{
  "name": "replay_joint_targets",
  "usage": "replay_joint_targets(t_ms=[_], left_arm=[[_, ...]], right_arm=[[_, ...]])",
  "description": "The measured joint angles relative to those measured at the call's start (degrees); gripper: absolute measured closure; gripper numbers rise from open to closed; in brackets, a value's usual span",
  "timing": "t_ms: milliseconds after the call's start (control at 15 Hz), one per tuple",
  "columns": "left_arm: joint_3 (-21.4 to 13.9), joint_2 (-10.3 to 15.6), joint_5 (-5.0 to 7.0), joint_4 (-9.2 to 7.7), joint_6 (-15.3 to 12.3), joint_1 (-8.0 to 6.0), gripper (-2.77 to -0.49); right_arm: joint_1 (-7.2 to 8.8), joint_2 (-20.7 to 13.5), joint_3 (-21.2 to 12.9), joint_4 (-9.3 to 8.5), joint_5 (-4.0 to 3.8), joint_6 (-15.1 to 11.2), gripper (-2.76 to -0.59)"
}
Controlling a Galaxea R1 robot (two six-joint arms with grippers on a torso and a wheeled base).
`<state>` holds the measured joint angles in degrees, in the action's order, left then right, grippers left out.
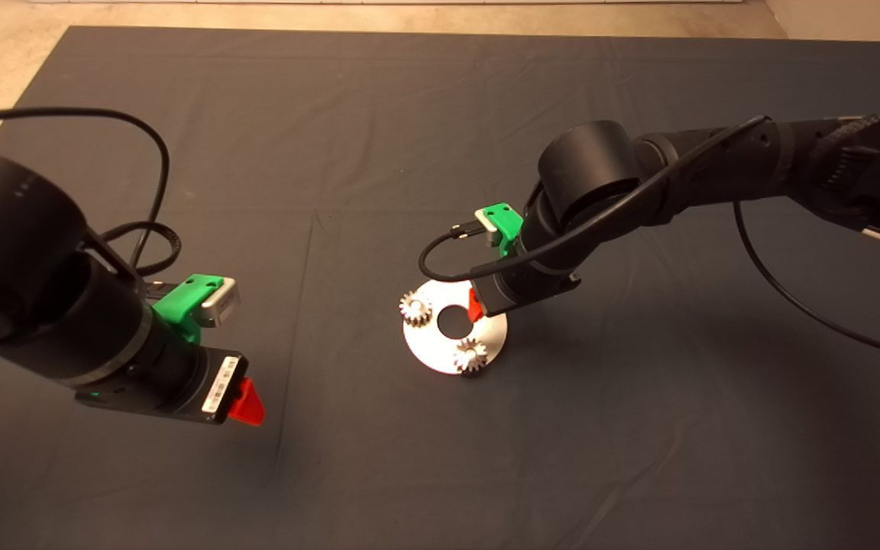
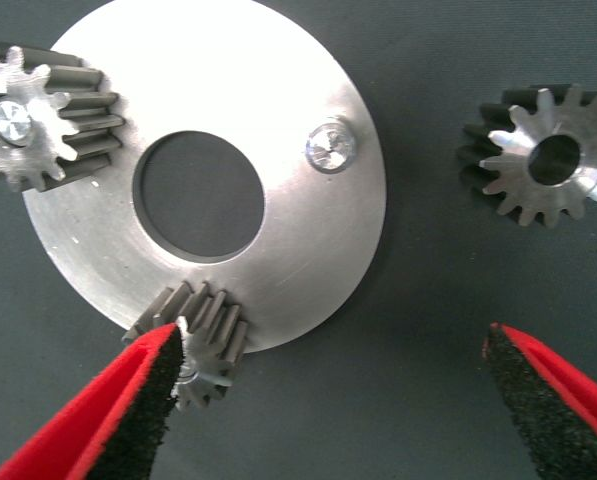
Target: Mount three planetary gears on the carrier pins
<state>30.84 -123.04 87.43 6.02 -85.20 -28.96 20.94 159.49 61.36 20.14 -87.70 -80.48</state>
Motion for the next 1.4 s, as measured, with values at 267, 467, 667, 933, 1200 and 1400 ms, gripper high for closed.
replay_joint_targets(t_ms=[267,467,667,933,1200,1400], left_arm=[[-0.61,0.00,-0.02,-0.02,0.00,0.00,-2.18],[-0.63,0.00,-0.02,-0.02,0.00,0.00,-2.18],[-0.72,0.00,-0.02,-0.02,0.00,0.00,-2.18],[-0.96,0.02,-0.02,-0.05,0.00,0.00,-2.18],[-1.13,0.02,-0.02,-0.05,-0.02,0.00,-2.18],[-1.49,0.03,-0.02,-0.05,-0.02,0.00,-2.18]], right_arm=[[0.00,-2.13,0.12,0.00,0.00,-0.23,-2.47],[0.00,-3.51,0.99,0.00,-0.01,-0.22,-2.59],[0.00,-3.95,2.18,0.00,0.02,-0.16,-2.60],[0.00,-4.25,3.90,0.00,0.00,0.75,-2.60],[0.00,-4.28,6.01,0.00,0.00,2.70,-2.60],[0.00,-4.28,7.72,0.00,0.00,4.09,-2.60]])
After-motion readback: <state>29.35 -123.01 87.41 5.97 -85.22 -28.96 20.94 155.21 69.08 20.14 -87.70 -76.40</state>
